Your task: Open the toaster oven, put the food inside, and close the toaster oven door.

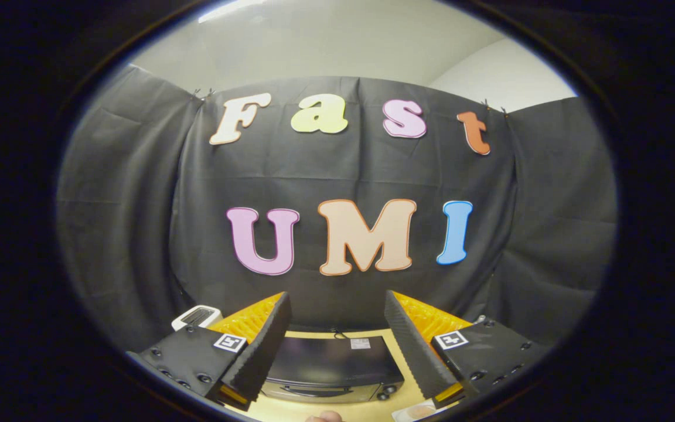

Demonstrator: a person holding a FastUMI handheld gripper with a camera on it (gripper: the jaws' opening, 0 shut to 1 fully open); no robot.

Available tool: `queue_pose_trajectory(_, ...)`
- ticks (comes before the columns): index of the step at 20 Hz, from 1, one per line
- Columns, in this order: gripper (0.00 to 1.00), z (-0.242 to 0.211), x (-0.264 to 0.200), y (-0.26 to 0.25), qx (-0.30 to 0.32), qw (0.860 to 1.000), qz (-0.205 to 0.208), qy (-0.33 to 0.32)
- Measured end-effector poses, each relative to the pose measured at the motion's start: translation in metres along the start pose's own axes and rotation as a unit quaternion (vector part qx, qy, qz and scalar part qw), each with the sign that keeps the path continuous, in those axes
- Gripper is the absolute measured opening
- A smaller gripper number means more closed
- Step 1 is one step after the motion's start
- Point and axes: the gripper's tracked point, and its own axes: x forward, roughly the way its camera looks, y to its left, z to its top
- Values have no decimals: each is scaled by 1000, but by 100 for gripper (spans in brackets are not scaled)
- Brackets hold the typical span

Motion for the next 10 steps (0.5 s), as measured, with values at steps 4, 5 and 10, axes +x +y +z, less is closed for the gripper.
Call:
queue_pose_trajectory(4,100,-4,2,-6,4,1000,-2,1)
queue_pose_trajectory(5,100,-9,3,-6,5,1000,-2,4)
queue_pose_trajectory(10,100,-63,15,-3,8,998,1,54)
